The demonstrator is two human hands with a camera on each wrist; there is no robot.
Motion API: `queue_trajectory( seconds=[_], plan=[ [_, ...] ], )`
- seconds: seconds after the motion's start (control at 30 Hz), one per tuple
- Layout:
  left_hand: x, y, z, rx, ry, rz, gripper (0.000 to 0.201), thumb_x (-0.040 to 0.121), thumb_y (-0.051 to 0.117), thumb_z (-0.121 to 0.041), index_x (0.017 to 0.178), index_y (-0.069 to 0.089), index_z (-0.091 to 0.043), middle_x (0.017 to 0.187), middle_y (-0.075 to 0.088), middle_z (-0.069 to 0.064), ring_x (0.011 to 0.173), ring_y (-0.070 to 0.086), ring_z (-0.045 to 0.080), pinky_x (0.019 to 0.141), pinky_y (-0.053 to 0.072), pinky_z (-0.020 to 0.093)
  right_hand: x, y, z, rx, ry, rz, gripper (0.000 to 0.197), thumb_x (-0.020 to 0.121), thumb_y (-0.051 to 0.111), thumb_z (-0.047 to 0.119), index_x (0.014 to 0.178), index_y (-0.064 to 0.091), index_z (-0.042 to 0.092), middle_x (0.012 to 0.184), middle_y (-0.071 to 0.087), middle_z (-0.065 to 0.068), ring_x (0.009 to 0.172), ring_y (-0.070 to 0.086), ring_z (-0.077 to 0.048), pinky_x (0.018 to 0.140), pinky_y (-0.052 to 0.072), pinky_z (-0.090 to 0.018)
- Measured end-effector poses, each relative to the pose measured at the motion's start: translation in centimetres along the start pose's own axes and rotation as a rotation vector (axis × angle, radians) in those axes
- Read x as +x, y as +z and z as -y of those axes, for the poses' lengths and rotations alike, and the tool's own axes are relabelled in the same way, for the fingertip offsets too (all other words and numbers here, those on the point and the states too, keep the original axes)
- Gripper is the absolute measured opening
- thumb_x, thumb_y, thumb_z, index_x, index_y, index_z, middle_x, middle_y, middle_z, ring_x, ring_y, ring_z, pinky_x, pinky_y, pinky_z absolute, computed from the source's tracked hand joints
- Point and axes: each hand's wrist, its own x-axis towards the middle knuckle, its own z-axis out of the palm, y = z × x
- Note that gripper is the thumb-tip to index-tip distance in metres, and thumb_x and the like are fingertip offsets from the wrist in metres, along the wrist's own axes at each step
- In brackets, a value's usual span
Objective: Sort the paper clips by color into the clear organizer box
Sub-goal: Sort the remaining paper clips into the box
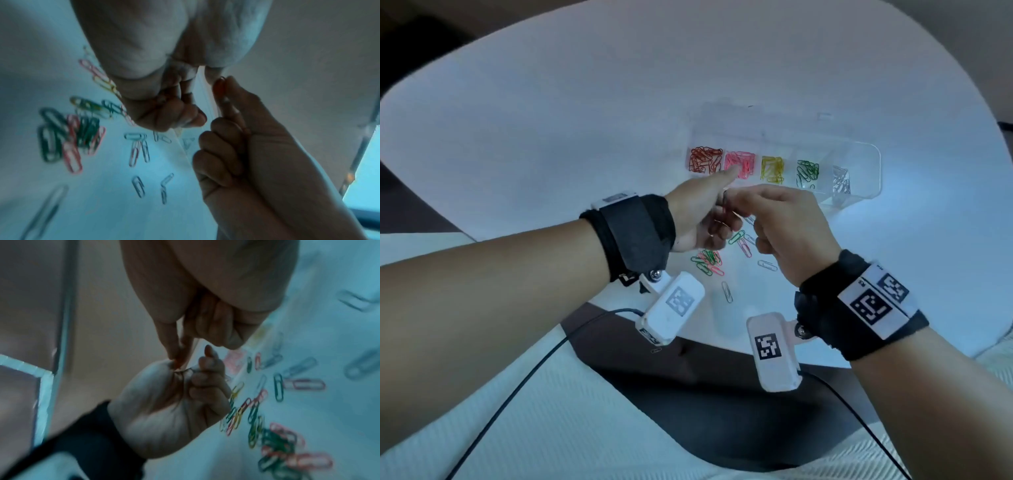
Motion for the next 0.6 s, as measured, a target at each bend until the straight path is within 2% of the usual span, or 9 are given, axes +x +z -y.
queue_trajectory(
  seconds=[0.07,0.1,0.17,0.2,0.27,0.37,0.43,0.5,0.6],
  plan=[
    [-0.3,0.3,0.0,-0.081,-0.029,0.087,0.043,0.095,0.040,-0.054,0.088,0.056,-0.015,0.059,0.046,0.003,0.048,0.038,0.014,0.045,0.032,0.021,-0.1,0.4,0.7,-0.144,-0.047,-0.011,0.012,0.087,0.068,0.022,0.084,0.073,0.012,0.047,0.051,0.008,0.034,0.038,-0.004,0.038,0.030,-0.019],
    [-0.4,0.3,-0.2,-0.097,-0.041,0.091,0.040,0.096,0.041,-0.050,0.080,0.053,-0.016,0.055,0.041,0.000,0.045,0.033,0.012,0.042,0.027,0.019,0.1,0.5,0.9,-0.157,-0.034,-0.027,0.014,0.089,0.066,0.026,0.082,0.070,0.014,0.046,0.049,0.009,0.034,0.038,-0.004,0.039,0.031,-0.020],
    [-0.6,0.0,-0.9,-0.095,-0.052,0.032,0.045,0.097,0.042,-0.044,0.059,0.037,-0.021,0.051,0.024,-0.005,0.040,0.016,0.010,0.040,0.012,0.015,0.4,0.5,1.5,-0.014,0.051,-0.054,0.018,0.090,0.064,0.031,0.079,0.057,0.018,0.050,0.044,0.008,0.040,0.037,-0.008,0.042,0.031,-0.024],
    [-0.7,-0.2,-1.3,-0.074,-0.046,-0.014,0.047,0.097,0.042,-0.042,0.055,0.030,-0.023,0.052,0.019,-0.006,0.041,0.010,0.010,0.040,0.008,0.015,0.7,0.4,1.8,0.101,0.095,-0.074,0.021,0.091,0.064,0.032,0.080,0.053,0.018,0.055,0.042,0.005,0.044,0.036,-0.011,0.044,0.030,-0.025],
    [-0.9,-0.7,-2.2,-0.038,-0.011,-0.094,0.047,0.097,0.044,-0.040,0.056,0.028,-0.024,0.052,0.017,-0.006,0.041,0.008,0.010,0.040,0.006,0.015,1.2,0.2,2.7,0.272,0.151,-0.108,0.021,0.093,0.061,0.030,0.082,0.050,0.015,0.061,0.040,0.000,0.051,0.038,-0.014,0.049,0.031,-0.026],
    [-1.0,-1.6,-3.5,-0.096,0.068,-0.160,0.043,0.098,0.043,-0.035,0.058,0.033,-0.022,0.052,0.023,-0.006,0.043,0.012,0.010,0.041,0.010,0.018,2.3,0.1,3.8,0.436,0.216,-0.126,0.021,0.094,0.058,0.031,0.087,0.049,0.013,0.068,0.042,-0.004,0.058,0.040,-0.016,0.056,0.035,-0.026],
    [-1.0,-2.1,-4.2,-0.175,0.096,-0.164,0.040,0.099,0.042,-0.032,0.061,0.037,-0.020,0.054,0.027,-0.005,0.043,0.018,0.010,0.041,0.017,0.018,3.0,0.1,4.5,0.545,0.258,-0.135,0.026,0.095,0.057,0.034,0.098,0.049,0.010,0.076,0.047,-0.007,0.062,0.045,-0.018,0.059,0.043,-0.027],
    [-1.1,-2.5,-4.7,-0.245,0.119,-0.177,0.038,0.099,0.041,-0.030,0.064,0.043,-0.018,0.056,0.034,-0.002,0.044,0.027,0.010,0.042,0.026,0.017,3.5,0.0,4.9,0.637,0.288,-0.116,0.037,0.096,0.054,0.039,0.111,0.051,0.005,0.092,0.055,-0.012,0.073,0.058,-0.021,0.072,0.053,-0.030],
    [-1.2,-2.7,-5.1,-0.307,0.149,-0.236,0.036,0.099,0.043,-0.028,0.070,0.055,-0.011,0.059,0.048,0.002,0.048,0.042,0.013,0.047,0.041,0.020,4.0,-0.1,4.8,0.733,0.302,-0.068,0.051,0.097,0.050,0.046,0.119,0.053,0.000,0.111,0.058,-0.020,0.092,0.065,-0.029,0.085,0.056,-0.035]
  ],
)
